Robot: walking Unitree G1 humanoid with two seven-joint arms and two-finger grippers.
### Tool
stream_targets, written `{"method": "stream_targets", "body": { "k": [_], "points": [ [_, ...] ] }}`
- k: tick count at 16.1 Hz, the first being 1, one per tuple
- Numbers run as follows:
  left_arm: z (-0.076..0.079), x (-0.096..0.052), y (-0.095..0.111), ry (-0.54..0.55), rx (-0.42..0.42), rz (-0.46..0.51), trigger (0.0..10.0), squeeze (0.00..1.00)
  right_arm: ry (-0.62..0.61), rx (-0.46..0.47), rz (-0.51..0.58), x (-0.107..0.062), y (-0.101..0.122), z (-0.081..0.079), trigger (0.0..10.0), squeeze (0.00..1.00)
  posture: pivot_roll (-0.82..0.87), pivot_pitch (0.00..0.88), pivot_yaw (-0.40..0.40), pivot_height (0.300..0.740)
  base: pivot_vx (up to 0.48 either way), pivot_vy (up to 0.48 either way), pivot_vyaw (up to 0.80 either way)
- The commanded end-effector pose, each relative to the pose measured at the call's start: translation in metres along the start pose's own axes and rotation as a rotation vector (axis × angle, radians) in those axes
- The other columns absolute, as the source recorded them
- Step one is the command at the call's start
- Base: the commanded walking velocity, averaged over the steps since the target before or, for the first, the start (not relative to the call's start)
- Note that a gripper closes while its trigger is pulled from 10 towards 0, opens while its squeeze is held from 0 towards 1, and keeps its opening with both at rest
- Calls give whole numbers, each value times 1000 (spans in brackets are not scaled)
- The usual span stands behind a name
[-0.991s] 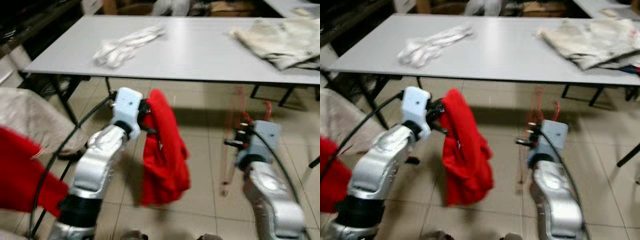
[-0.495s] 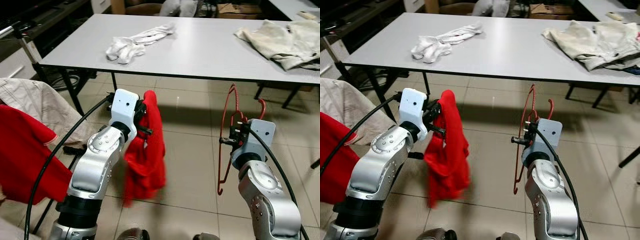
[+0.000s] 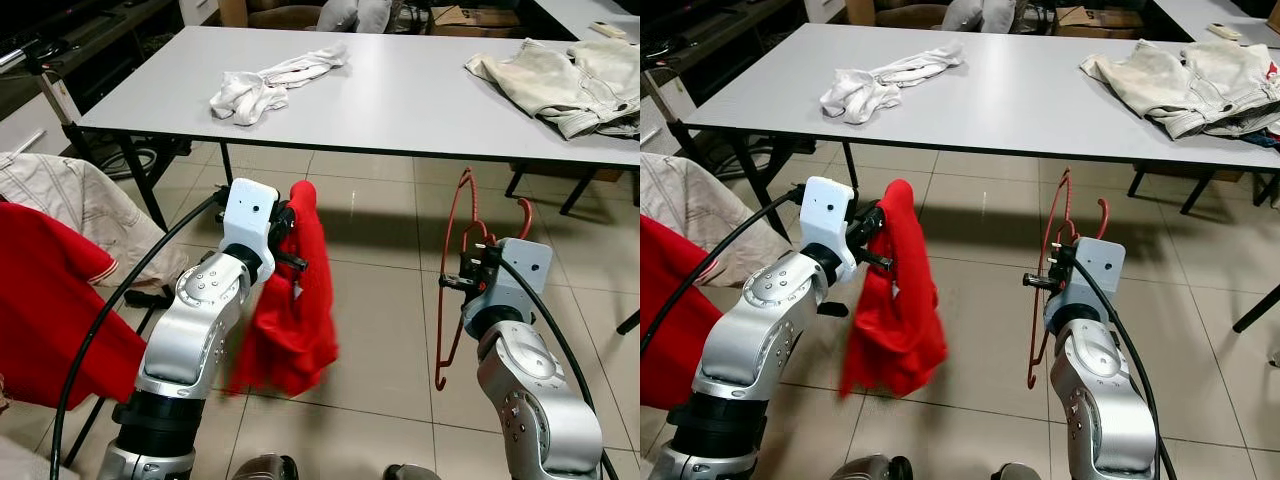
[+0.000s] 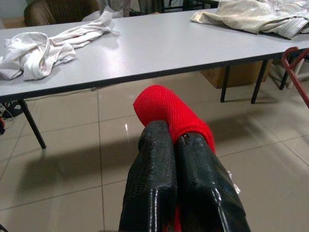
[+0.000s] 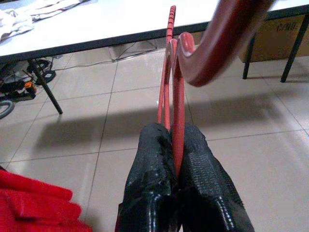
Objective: Hang hanger
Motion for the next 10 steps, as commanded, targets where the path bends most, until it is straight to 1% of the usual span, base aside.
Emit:
{"method": "stream_targets", "body": {
  "k": [1,10],
  "points": [
    [-4,-1,10,16,5,36,10000,0,8,-3,0,0,2,-2,10000,0,-10,45,50,740,0,0,0],
    [-7,-2,10,23,-1,32,10000,0,23,-3,-2,0,1,-5,10000,0,-4,48,50,740,0,0,0]
  ]
}}
Point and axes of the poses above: a point about 5 cm out from each wrist's last joint towards the gripper, its own x axis pointing out of the wrist towards the gripper, its own y axis along the axis of the wrist's last joint, z = x × y, the point moved 1 cm from there along x, pointing out of the wrist towards the gripper, and after that the axes turned 6 degrees about x, right-handed, at the moved point
